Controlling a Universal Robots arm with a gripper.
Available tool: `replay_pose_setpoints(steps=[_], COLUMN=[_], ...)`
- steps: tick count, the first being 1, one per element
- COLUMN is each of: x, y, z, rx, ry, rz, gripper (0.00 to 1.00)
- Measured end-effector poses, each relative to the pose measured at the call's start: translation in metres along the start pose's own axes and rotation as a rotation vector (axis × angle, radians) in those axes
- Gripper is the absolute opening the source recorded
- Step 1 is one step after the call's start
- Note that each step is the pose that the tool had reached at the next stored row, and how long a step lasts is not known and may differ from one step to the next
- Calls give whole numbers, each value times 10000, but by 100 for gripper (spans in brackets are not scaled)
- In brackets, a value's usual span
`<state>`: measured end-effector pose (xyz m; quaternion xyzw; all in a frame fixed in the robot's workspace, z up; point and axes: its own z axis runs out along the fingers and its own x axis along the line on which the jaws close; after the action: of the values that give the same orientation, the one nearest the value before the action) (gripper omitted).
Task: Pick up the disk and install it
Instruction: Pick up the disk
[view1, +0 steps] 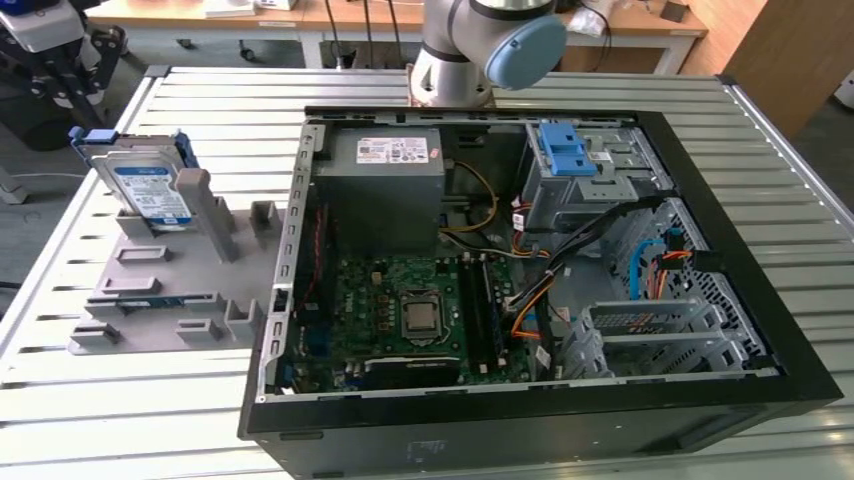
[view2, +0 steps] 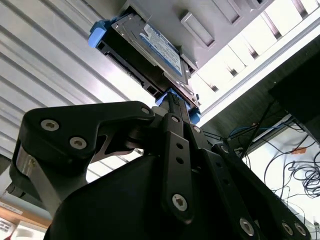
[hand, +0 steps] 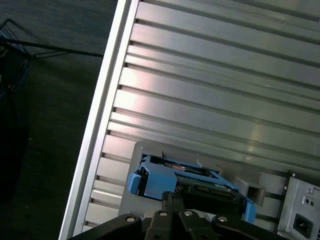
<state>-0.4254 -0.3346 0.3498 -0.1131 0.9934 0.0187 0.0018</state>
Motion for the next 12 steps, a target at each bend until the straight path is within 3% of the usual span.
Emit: replay_pose_setpoints(steps=[12], x=[0], y=[0], z=[4], rx=[-7], ry=[34], rz=[-911], gripper=[11])
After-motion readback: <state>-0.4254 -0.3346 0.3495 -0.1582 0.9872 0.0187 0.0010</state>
